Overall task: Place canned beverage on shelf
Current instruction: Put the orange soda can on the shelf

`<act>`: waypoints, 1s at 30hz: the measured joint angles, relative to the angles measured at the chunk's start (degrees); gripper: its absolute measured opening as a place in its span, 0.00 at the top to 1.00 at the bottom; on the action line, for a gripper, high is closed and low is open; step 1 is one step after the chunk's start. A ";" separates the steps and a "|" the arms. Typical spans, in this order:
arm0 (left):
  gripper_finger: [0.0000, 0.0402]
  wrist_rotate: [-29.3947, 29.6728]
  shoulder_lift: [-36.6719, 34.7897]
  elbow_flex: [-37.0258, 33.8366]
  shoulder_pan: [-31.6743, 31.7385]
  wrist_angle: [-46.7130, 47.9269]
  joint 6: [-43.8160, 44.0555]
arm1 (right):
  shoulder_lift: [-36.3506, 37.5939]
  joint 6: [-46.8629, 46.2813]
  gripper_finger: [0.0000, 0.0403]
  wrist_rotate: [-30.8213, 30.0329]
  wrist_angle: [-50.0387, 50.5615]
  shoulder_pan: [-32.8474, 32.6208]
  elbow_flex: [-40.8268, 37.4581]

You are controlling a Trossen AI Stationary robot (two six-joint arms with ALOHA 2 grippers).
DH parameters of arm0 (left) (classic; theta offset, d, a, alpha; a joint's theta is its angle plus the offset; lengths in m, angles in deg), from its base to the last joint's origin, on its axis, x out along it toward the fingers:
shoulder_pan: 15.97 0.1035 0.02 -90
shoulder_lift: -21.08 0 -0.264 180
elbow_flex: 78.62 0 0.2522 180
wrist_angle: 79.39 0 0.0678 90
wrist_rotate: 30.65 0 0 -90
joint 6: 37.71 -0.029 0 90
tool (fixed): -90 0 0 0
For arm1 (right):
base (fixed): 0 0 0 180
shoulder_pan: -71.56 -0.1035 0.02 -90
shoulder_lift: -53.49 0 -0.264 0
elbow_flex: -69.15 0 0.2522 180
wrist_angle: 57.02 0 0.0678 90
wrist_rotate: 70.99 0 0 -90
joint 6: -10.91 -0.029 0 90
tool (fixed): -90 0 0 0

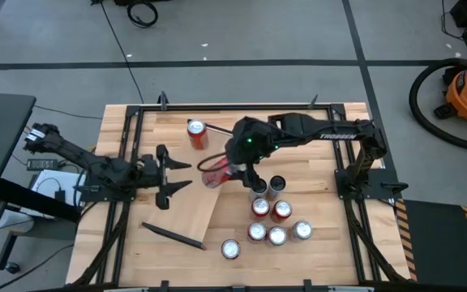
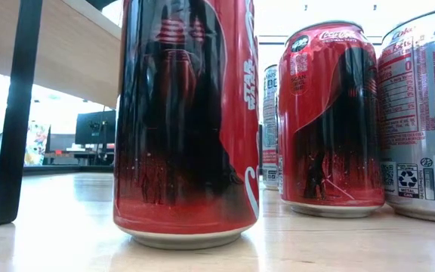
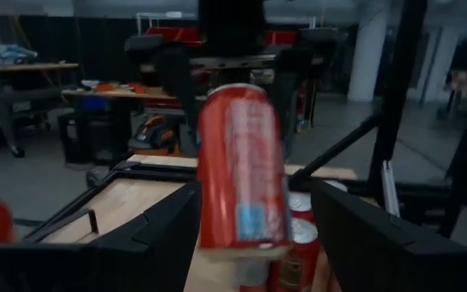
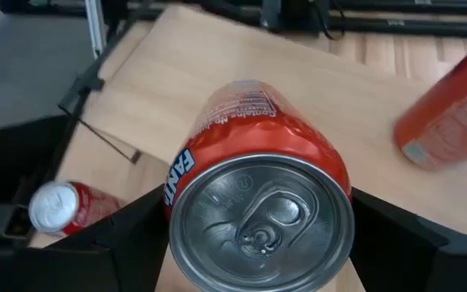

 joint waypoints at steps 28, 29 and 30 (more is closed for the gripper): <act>0.11 2.45 29.80 20.69 6.84 11.80 5.29 | 0.02 18.37 0.20 -11.46 6.20 -5.87 -0.76; 0.11 1.82 30.15 20.78 6.84 12.43 5.48 | 0.02 19.37 0.20 -11.78 5.82 -6.18 -0.76; 0.11 1.37 30.44 20.79 6.83 12.67 5.45 | 0.02 20.27 0.20 -11.83 5.62 -6.44 -0.76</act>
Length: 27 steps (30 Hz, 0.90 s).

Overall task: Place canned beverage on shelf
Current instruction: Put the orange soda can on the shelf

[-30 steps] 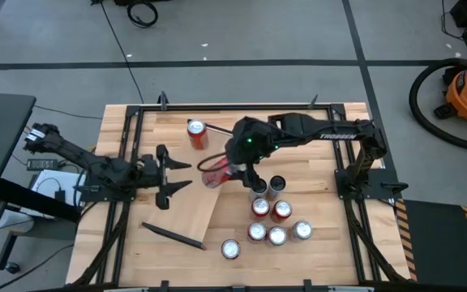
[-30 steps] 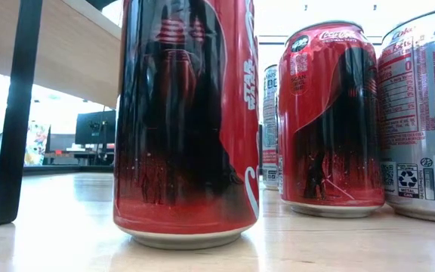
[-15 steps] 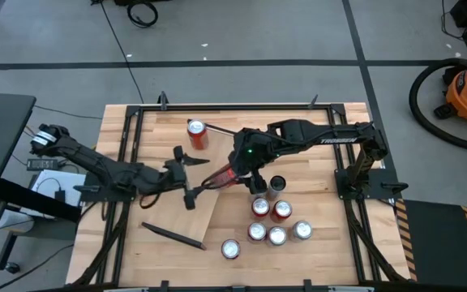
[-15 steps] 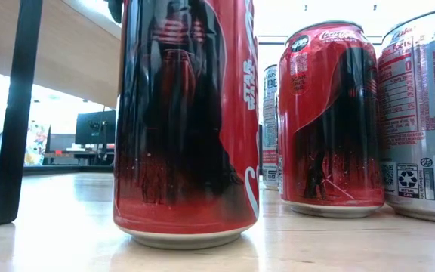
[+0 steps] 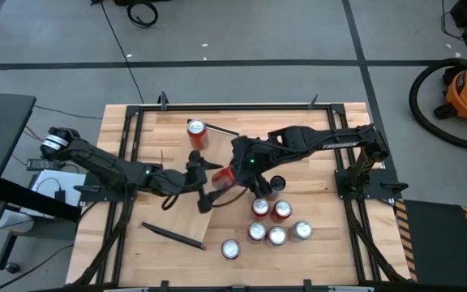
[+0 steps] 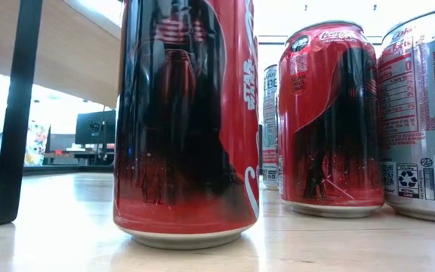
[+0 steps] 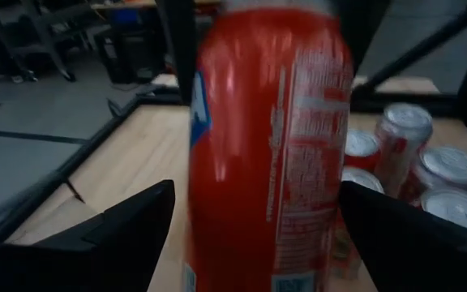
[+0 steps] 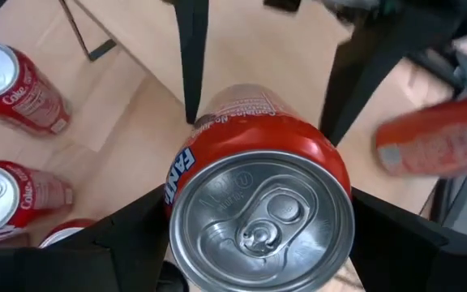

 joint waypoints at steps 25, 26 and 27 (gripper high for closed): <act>0.17 -10.47 0.80 0.00 0.38 0.52 0.44 | 0.20 33.61 0.20 -3.02 -5.82 -3.74 0.70; 0.18 -10.55 0.80 0.00 0.40 0.22 0.49 | 0.20 33.71 0.20 -3.02 -5.86 -3.74 0.70; 0.20 -10.57 0.80 -0.02 0.39 -0.04 0.51 | 0.20 33.77 0.20 -3.11 -5.86 -3.74 0.70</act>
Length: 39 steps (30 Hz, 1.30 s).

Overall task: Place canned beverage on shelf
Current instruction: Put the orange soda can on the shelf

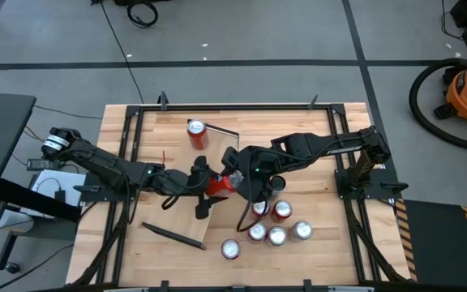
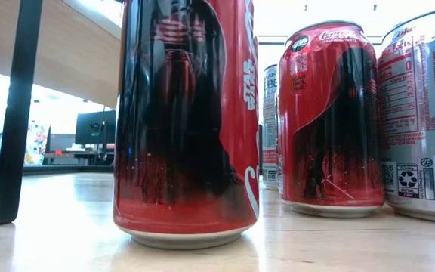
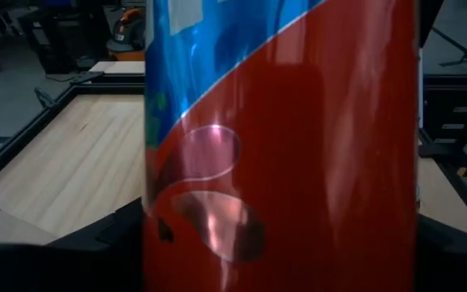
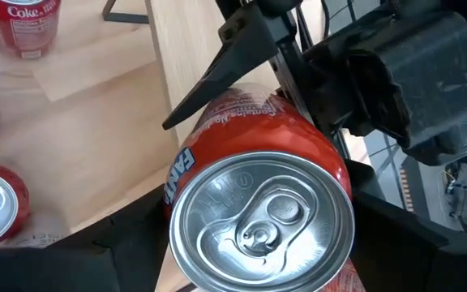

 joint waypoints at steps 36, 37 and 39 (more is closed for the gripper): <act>0.24 16.93 0.05 -0.17 0.03 -0.28 -4.31 | 6.43 -31.04 0.01 -15.09 -7.45 -1.81 0.11; 0.24 18.00 0.00 -0.11 -0.01 -0.46 -4.31 | 6.84 -33.43 0.02 -16.11 -7.27 -1.78 0.09; 0.24 19.96 0.00 -0.09 -0.04 -0.10 -4.33 | 7.96 -38.14 0.02 -17.05 -6.94 -1.77 0.09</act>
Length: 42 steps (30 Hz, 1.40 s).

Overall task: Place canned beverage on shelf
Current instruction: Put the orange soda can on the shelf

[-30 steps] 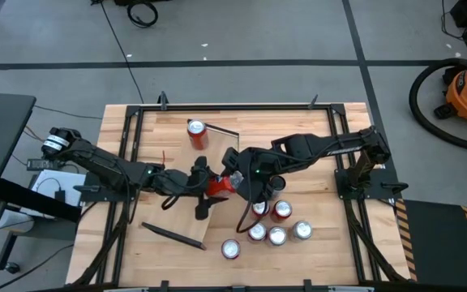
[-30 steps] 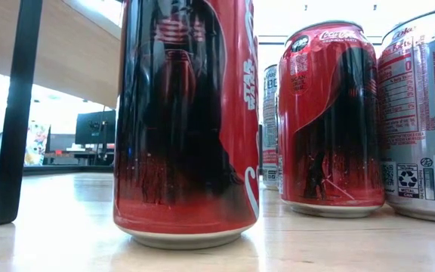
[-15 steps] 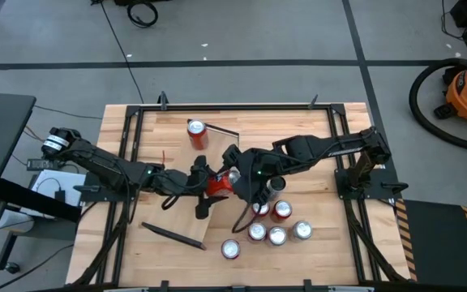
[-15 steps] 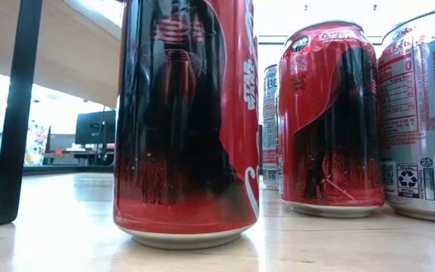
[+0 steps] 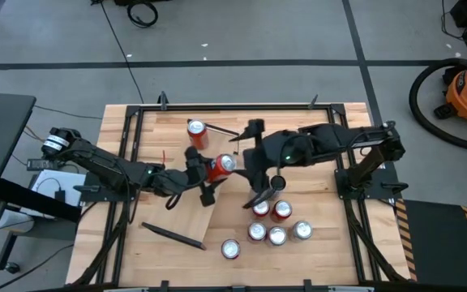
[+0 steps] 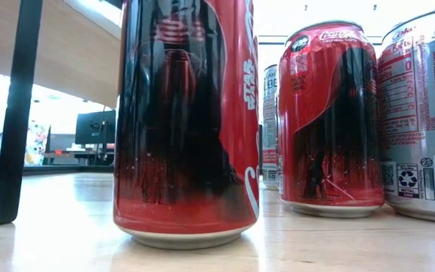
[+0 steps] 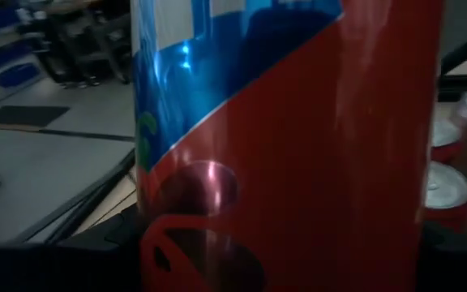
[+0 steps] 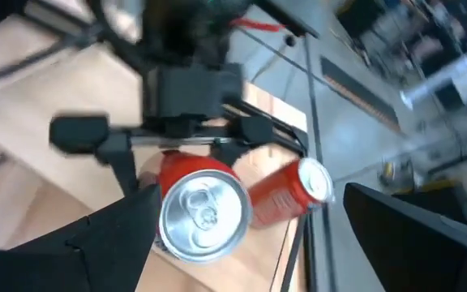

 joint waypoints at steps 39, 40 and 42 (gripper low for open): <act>0.24 21.59 8.28 0.04 -0.42 -25.23 -13.52 | 3.13 -10.33 0.08 -0.56 -98.82 4.98 -57.11; 0.24 21.75 8.26 0.04 -0.42 -25.28 -13.77 | 2.51 -11.41 0.08 0.42 -100.15 5.38 -57.11; 0.24 21.46 8.26 0.04 -0.42 -25.34 -14.44 | 1.13 -13.64 0.08 2.27 -102.20 6.12 -56.71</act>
